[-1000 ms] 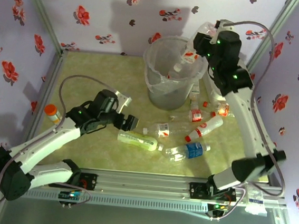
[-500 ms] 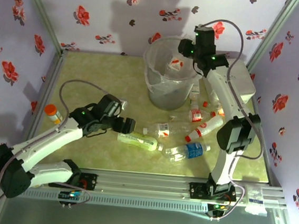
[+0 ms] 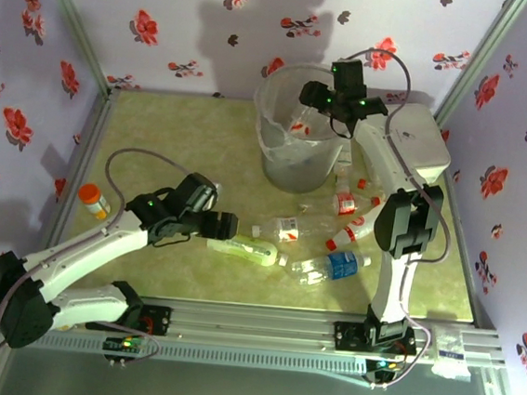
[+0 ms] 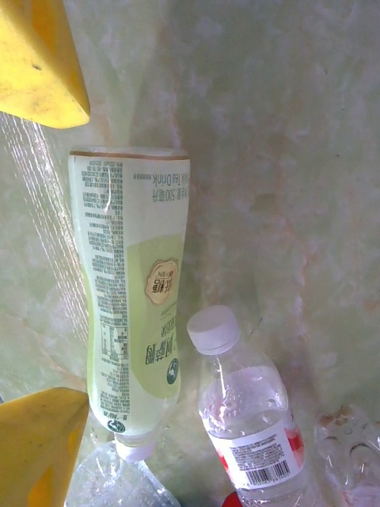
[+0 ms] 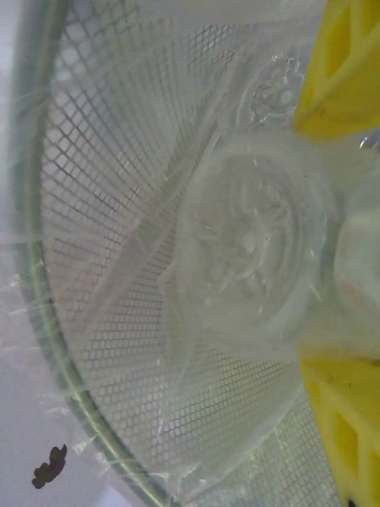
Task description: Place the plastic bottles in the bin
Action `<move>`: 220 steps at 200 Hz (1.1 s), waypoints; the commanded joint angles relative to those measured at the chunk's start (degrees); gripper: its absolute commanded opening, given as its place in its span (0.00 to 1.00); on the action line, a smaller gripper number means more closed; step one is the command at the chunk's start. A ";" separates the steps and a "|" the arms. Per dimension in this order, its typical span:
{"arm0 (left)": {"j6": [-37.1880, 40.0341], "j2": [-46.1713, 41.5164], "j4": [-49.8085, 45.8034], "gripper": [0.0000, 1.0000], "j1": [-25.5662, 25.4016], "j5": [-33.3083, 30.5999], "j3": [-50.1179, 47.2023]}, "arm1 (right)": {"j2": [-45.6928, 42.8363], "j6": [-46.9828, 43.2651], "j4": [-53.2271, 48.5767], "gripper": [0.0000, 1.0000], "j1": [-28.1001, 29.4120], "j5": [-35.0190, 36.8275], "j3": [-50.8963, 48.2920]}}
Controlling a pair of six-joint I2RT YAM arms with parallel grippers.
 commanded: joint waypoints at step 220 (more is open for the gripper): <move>-60.87 -1.11 14.46 0.82 -7.37 -9.45 -13.48 | -48.75 -1.09 -2.20 0.88 -0.12 7.91 -40.50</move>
